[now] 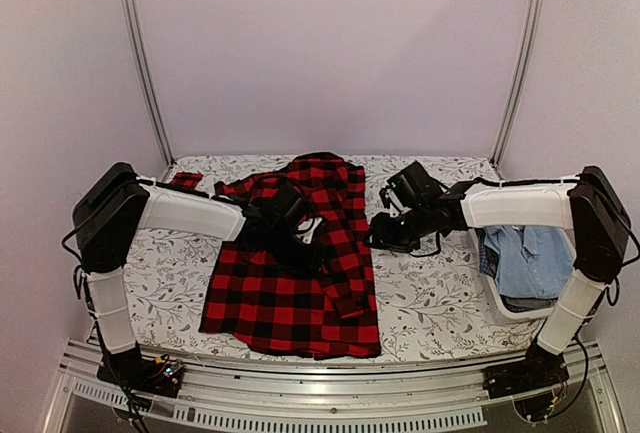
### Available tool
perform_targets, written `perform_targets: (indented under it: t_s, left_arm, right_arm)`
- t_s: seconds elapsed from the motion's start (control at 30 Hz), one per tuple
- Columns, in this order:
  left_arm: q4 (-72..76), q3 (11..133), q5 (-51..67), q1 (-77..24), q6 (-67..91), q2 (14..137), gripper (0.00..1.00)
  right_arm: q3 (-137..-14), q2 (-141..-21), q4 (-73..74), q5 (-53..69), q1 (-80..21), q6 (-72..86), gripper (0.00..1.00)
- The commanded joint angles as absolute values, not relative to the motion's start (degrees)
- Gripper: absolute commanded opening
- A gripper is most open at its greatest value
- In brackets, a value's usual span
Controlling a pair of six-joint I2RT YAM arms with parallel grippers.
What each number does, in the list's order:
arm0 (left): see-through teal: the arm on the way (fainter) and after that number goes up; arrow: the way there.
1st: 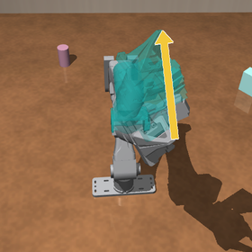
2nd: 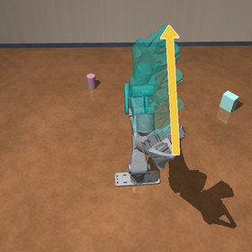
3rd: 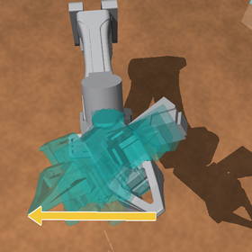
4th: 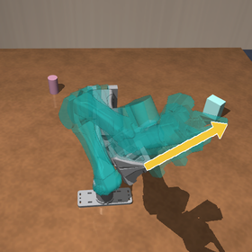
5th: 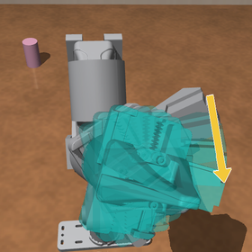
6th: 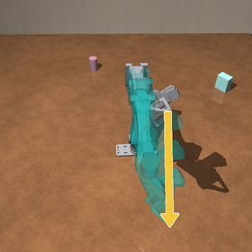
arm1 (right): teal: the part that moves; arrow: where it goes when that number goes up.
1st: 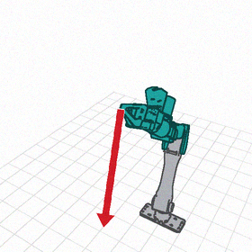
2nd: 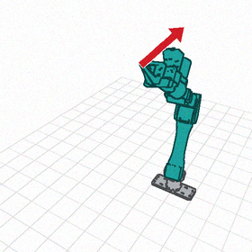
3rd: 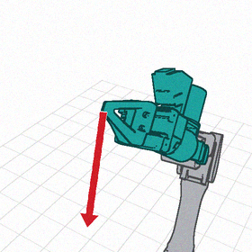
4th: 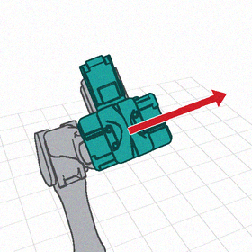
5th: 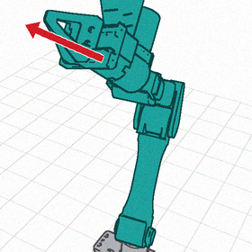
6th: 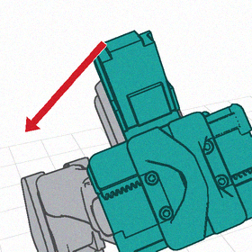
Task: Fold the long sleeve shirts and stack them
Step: Smooth out the 1/3-folded shirt at the center of the board.
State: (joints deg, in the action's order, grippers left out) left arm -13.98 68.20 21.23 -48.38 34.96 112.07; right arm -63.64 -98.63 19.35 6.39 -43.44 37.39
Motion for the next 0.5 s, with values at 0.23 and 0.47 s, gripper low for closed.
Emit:
perform_targets:
  t_s: [0.23, 0.47]
  left_arm:
    - [-20.0, 68.1, 13.6, -48.4, 35.3, 100.9, 0.30]
    - [-21.9, 62.9, 10.9, -48.2, 36.2, 95.3, 0.30]
  right_arm:
    - [-76.4, -113.6, 12.7, 11.4, -34.2, 31.0, 0.40]
    - [-85.4, -123.0, 13.1, 12.7, -32.2, 29.4, 0.38]
